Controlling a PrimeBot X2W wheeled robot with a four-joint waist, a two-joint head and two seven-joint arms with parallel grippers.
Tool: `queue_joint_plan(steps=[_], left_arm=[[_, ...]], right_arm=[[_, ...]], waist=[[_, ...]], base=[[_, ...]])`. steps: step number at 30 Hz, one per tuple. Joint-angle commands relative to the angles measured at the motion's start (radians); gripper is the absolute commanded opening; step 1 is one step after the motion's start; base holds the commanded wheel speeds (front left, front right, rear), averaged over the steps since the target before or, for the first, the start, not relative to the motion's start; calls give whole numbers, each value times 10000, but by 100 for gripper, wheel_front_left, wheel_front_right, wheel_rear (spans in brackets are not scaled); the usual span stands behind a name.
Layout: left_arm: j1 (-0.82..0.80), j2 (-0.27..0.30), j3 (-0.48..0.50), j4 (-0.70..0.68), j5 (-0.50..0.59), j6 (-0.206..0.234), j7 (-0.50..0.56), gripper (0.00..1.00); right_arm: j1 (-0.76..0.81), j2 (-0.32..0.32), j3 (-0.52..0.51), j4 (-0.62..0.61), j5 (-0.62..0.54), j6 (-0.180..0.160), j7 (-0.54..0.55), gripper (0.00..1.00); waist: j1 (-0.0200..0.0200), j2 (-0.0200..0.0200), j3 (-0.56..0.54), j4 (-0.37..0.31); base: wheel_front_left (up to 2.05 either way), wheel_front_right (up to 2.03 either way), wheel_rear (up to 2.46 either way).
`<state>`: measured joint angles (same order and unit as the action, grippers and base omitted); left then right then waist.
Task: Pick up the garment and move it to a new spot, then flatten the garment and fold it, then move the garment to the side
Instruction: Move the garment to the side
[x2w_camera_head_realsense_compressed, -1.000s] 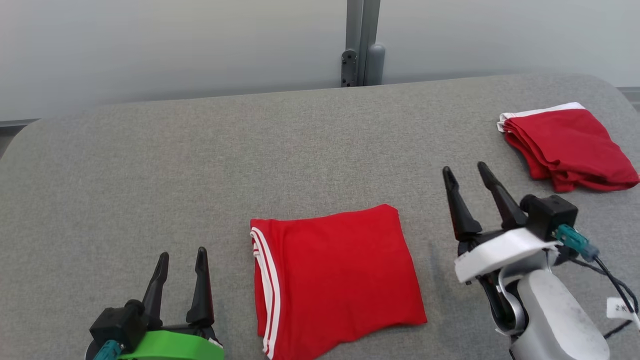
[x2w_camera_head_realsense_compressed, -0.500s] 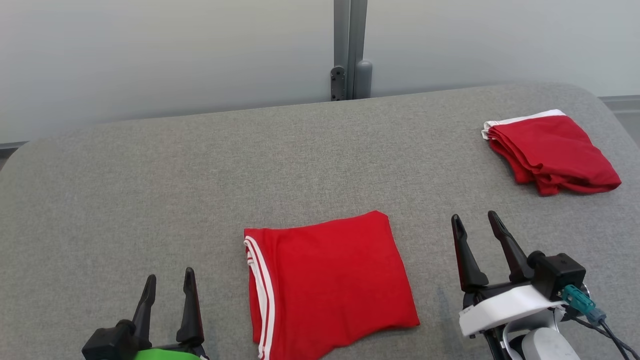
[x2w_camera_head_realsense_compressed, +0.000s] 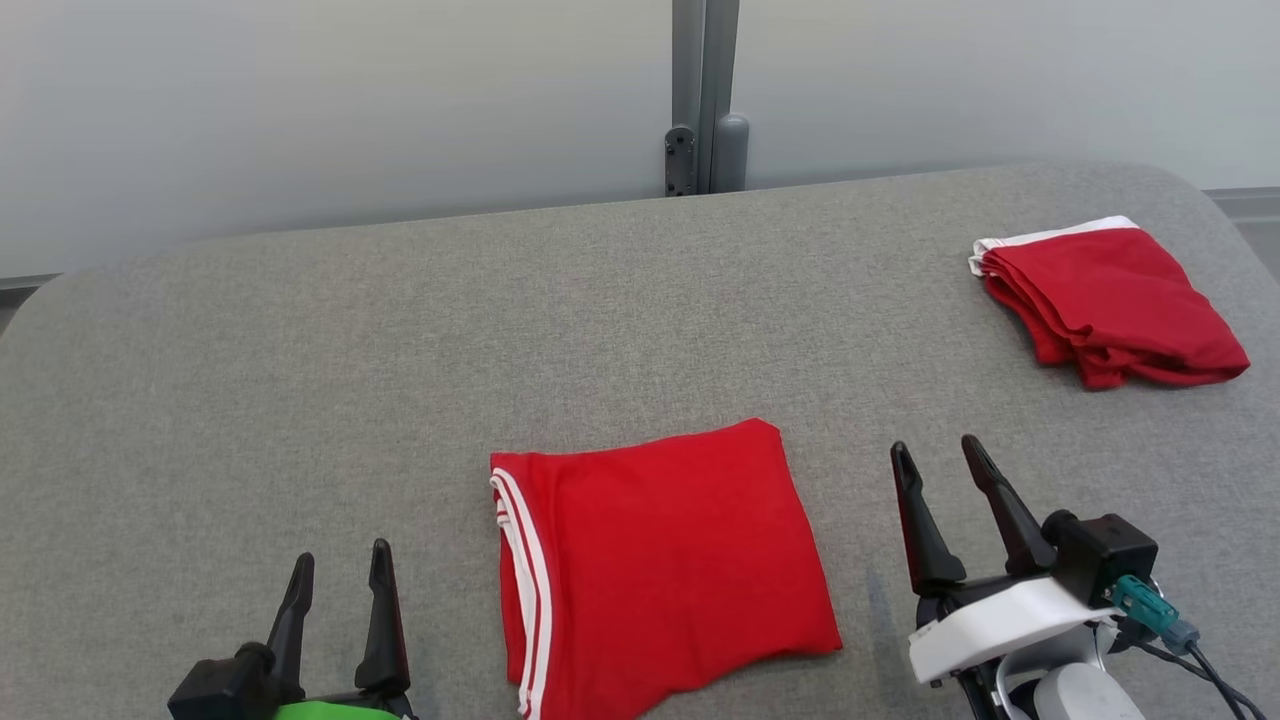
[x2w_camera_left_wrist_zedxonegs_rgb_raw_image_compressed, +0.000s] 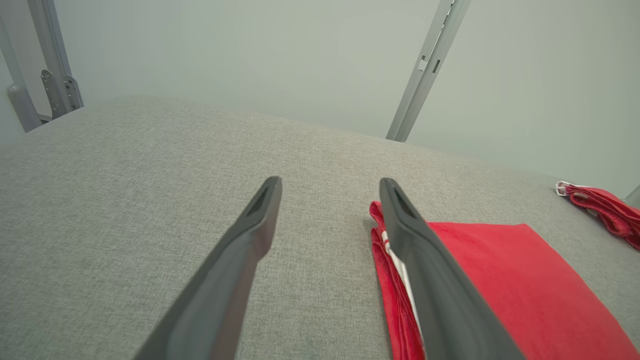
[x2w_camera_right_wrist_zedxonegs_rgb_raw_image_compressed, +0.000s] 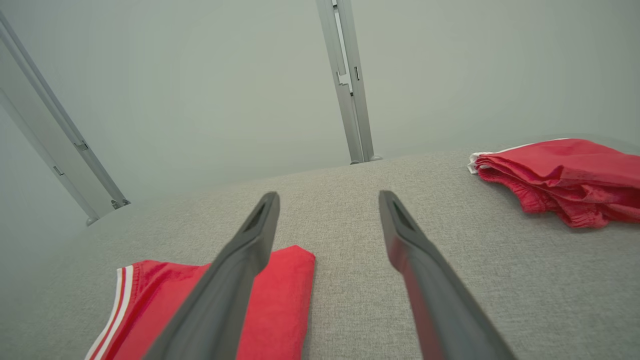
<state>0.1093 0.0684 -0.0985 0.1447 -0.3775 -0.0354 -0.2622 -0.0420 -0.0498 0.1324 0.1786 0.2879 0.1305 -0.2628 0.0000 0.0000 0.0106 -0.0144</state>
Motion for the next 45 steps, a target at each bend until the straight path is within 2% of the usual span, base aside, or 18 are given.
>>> queue_joint_plan(steps=[1,7,14,20,30,31,33,34,40,45], left_arm=[[-29,-25,33,15,51,-38,-32,100],[-131,-40,-22,79,105,-83,-32,100],[-255,-78,-139,155,-33,-125,-32,100],[-371,-126,-255,252,-147,-149,-32,100],[-361,-171,-356,373,-334,-113,-32,100],[-346,-174,-357,376,-340,-108,-32,100],[-325,-175,-375,373,-394,-80,-31,100],[-309,-175,-374,363,-371,-74,-31,100],[-308,-174,-368,371,-284,-123,-33,100],[-406,-172,-303,349,-137,-191,-31,100]], right_arm=[[-22,-19,22,98,-31,3,-23,100],[-319,-21,485,998,-260,3,134,100],[-1068,-43,655,2345,279,3,1838,100],[-1915,-355,747,3231,725,2,3258,100],[-2455,-769,1209,4039,1483,2,4465,100],[-2445,-784,1249,4087,1551,2,4535,45],[-2445,-767,1305,4138,1677,2,4587,21],[-2459,-740,1306,4164,1758,3,4589,0],[-3005,-897,1226,4148,1889,-1,4040,0],[-3458,-1273,1176,3944,1712,-3,3584,0]], waist=[[0,0,7,6],[0,0,80,99],[0,0,308,539],[0,0,575,1128],[0,0,746,1856],[0,0,740,1874],[0,0,727,1885],[0,0,719,1874],[0,0,745,1480],[0,0,932,765]], base=[[0,0,0],[0,0,0],[0,0,0],[0,0,0],[0,0,0],[0,0,0],[0,0,0],[0,0,0],[0,0,0],[0,0,0]])
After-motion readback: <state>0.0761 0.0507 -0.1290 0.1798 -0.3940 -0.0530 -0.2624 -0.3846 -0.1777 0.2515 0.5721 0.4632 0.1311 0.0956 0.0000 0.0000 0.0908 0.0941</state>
